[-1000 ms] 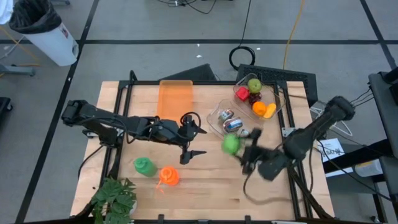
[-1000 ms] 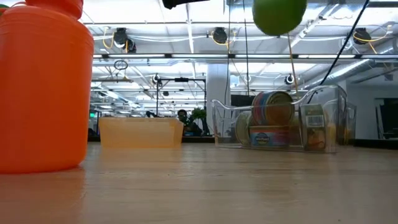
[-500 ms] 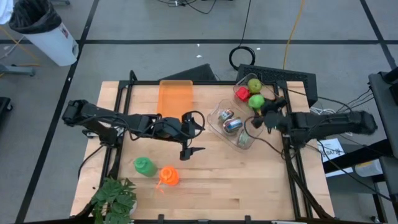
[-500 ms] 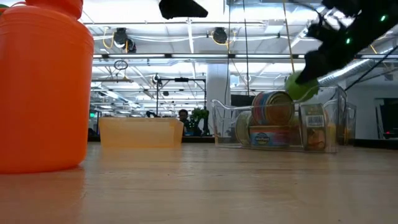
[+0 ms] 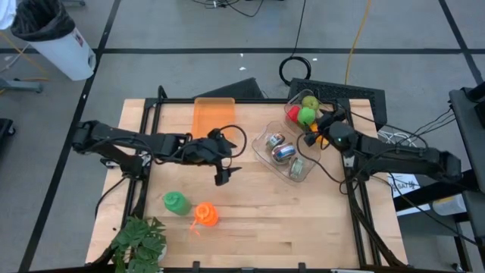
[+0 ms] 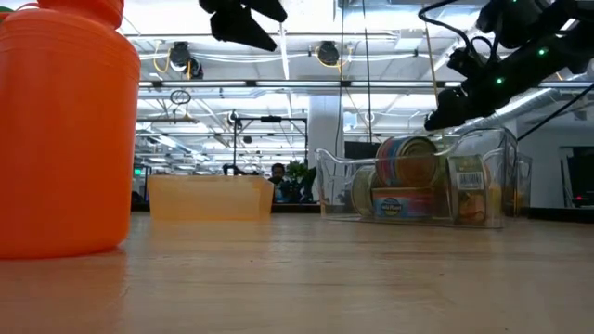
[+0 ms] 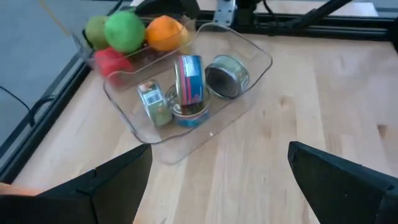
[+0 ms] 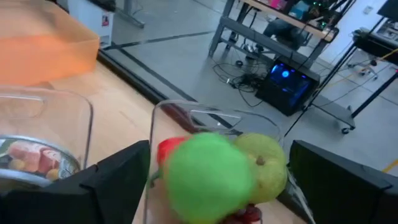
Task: Pick & Place Food Item
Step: Put the green apple into the right transparent bin, then put the green tumbler into the orange bin
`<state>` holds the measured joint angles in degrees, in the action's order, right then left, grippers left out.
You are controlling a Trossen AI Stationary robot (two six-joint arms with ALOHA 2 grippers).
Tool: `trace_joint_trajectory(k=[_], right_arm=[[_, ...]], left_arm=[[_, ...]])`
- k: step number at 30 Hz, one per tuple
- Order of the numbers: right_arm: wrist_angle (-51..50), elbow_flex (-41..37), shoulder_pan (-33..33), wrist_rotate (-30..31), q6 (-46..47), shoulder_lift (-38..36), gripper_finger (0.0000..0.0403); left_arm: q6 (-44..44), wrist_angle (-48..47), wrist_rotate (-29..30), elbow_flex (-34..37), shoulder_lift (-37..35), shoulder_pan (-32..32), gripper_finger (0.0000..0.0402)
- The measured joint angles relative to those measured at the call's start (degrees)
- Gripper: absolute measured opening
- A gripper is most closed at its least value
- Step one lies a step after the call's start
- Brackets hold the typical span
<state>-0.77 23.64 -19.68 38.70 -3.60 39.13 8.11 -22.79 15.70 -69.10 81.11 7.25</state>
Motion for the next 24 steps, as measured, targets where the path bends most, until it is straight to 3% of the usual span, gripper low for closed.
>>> trace_joint_trajectory(k=[6,9,13,18,24], right_arm=[[-4.0,0.0,-1.2,-6.9,6.4,-0.2,0.0374],[-4.2,0.0,0.7,-12.8,10.9,-1.0,0.0371],[-3.3,0.0,3.7,-20.4,14.0,-2.2,0.0369],[-3.4,0.0,7.6,-20.9,15.9,-3.1,0.0369],[-3.4,0.0,10.6,-20.9,17.5,-3.1,0.0369]], left_arm=[[1.3,-7.6,0.1,0.0,-1.4,0.2,0.0390],[5.3,-17.0,0.6,-0.9,-2.2,1.3,0.0390],[15.8,-32.4,1.4,-7.2,-3.0,5.4,0.0390],[26.0,-48.2,0.8,-13.3,-3.0,12.0,0.0390],[42.0,-62.7,-7.2,-13.6,-2.7,16.6,0.0390]])
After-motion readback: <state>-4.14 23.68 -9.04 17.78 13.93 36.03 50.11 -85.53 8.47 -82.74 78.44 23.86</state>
